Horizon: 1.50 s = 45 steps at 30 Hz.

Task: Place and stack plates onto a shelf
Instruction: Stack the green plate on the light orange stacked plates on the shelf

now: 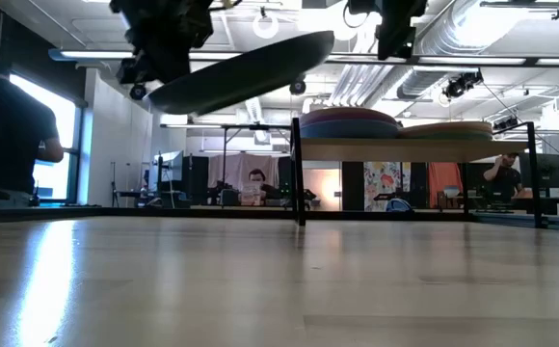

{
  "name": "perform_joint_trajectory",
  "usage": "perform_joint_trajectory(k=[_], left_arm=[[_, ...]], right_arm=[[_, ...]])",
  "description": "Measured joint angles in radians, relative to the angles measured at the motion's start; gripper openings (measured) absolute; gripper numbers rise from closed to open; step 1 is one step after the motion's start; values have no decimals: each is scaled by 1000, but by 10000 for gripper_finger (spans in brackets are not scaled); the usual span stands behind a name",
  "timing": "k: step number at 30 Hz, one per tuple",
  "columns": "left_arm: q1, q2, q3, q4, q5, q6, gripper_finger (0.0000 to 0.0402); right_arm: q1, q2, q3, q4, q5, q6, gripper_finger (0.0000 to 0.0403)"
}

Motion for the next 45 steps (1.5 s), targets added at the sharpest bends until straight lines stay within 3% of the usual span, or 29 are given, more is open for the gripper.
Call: perform_joint_trajectory(k=[7, 16, 20, 24, 35, 45], left_arm=[[72, 0, 102, -72, -80, 49, 0], [143, 0, 155, -72, -236, 58, 0], [173, 1, 157, -71, -263, 58, 0], [201, 1, 157, -70, -265, 58, 0], [248, 1, 157, -12, -318, 62, 0], [253, 1, 157, 62, -351, 137, 0]], right_arm=[[24, 0, 0, 103, 83, 34, 112], [22, 0, 0, 261, 263, 35, 182], [22, 0, 0, 372, 278, 35, 202], [22, 0, 0, 445, 289, 51, 203], [22, 1, 0, 462, 492, 88, 204], [22, 1, 0, 462, 498, 131, 204]])
